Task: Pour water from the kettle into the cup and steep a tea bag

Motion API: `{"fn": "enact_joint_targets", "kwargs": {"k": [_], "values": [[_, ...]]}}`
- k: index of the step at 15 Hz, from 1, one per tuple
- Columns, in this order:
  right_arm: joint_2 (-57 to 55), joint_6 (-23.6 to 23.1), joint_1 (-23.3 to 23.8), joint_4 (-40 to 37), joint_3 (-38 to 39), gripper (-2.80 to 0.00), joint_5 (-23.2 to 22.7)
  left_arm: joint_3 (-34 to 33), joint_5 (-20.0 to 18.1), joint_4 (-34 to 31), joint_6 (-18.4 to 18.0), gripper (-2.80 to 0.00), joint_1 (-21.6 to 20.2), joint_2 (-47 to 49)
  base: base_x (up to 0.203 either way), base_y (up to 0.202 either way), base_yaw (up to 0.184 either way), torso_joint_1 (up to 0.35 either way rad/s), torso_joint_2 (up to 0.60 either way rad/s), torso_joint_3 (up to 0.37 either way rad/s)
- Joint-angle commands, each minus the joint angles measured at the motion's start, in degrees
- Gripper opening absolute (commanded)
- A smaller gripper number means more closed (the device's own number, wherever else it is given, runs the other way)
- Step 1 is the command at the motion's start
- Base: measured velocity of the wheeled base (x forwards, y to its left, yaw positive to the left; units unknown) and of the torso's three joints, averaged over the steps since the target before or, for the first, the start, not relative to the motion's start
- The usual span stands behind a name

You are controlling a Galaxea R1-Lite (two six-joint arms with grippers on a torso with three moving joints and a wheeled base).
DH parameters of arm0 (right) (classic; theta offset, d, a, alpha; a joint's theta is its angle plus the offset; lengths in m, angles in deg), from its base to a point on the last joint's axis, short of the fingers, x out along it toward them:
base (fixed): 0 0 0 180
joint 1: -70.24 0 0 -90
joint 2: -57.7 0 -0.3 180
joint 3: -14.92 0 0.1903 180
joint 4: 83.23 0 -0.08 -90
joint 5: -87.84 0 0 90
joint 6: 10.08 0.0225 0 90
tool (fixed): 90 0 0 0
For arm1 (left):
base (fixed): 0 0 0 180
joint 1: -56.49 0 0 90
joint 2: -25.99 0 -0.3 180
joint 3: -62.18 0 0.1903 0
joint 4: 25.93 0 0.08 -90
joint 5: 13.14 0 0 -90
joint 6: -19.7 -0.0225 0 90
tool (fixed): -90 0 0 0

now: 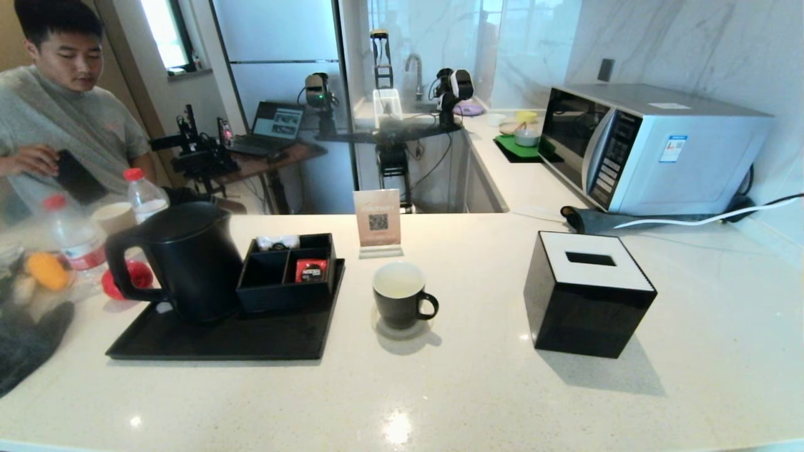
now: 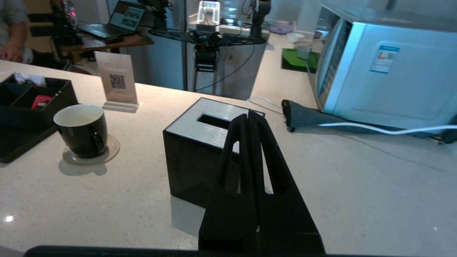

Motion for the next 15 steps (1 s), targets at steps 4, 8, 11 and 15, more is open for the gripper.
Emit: {"fn": "enact_joint_targets", "kwargs": {"k": [4, 8, 11, 15], "values": [[14.8, -3.5, -12.8, -6.0, 3.5, -2.80, 25.5, 0.0, 0.0, 0.0, 0.0, -2.80, 0.0, 0.0, 0.000, 0.000, 0.000, 0.000, 0.00, 0.000], [26.0, -5.1, -16.6, -8.9, 10.6, -2.80, 31.7, 0.0, 0.0, 0.0, 0.0, -2.80, 0.0, 0.0, 0.000, 0.000, 0.000, 0.000, 0.00, 0.000], [27.7, -6.1, -17.1, -9.4, 14.8, -2.80, 31.9, 0.0, 0.0, 0.0, 0.0, -2.80, 0.0, 0.0, 0.000, 0.000, 0.000, 0.000, 0.00, 0.000], [32.1, -5.9, -17.2, -16.8, 14.8, -2.80, 31.0, 0.0, 0.0, 0.0, 0.0, -2.80, 0.0, 0.0, 0.000, 0.000, 0.000, 0.000, 0.00, 0.000]]}}
